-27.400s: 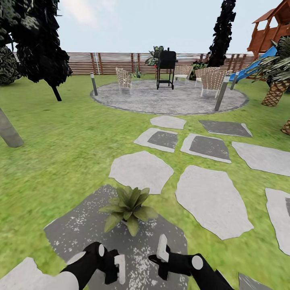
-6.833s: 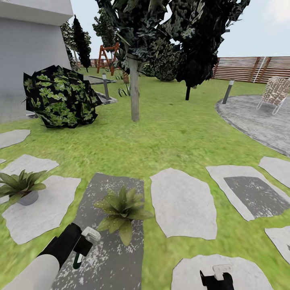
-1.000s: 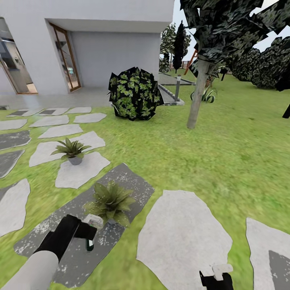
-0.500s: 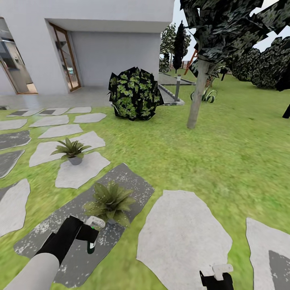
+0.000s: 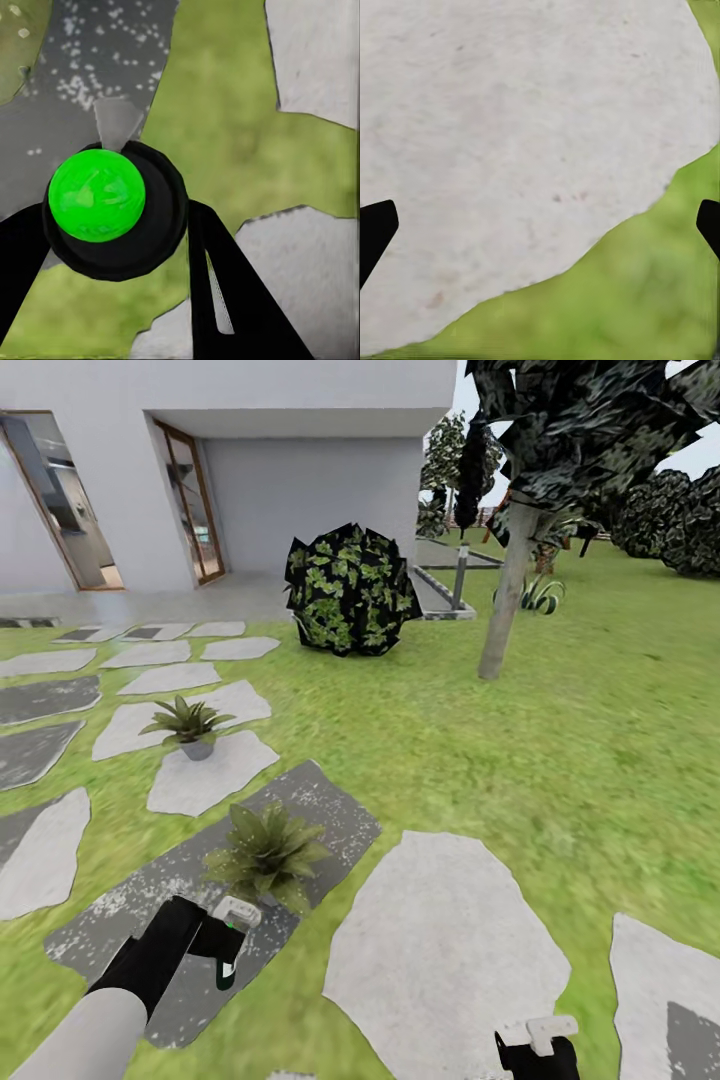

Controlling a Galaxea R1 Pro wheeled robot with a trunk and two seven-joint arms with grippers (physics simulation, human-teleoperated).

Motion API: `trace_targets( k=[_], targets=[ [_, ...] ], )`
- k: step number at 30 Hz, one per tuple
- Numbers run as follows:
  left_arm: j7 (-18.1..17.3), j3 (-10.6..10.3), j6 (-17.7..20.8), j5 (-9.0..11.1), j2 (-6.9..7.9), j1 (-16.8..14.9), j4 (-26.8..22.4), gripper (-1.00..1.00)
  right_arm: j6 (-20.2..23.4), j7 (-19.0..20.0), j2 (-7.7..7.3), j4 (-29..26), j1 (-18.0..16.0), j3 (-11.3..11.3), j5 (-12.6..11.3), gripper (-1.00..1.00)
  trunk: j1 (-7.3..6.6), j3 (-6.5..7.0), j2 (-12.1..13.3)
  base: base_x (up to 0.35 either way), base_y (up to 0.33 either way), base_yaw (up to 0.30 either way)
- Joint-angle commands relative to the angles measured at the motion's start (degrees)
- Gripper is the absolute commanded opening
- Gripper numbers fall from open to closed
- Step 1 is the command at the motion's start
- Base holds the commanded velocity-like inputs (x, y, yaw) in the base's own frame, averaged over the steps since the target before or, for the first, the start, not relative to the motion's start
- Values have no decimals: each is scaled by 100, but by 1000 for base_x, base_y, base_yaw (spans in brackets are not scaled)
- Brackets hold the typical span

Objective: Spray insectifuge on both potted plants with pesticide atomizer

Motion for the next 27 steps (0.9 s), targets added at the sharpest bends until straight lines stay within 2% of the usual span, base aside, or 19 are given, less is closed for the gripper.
trace_targets(
  k=[1,8,12,19,27],
  targets=[
    [-55,23,15,-60,-5,-4,-8,-100,-24,20,0,5,-1,-50,36,100,-3,-5,-2,-202,-228,277],
    [-56,23,15,-60,-5,-4,-8,-100,-24,20,0,5,-2,-50,36,100,-3,-5,-2,-103,-249,278],
    [-55,23,15,-55,-7,-4,-8,-100,-24,20,0,5,-1,-52,36,100,-3,-5,-2,-2,-273,89],
    [-53,23,15,-51,-14,-4,0,-100,-24,20,0,5,-1,-49,36,100,-3,-5,-2,64,-274,6],
    [-54,23,15,-58,-9,-4,1,-100,-24,20,0,5,-2,-48,36,100,-3,-5,-2,132,-274,234]
  ],
)
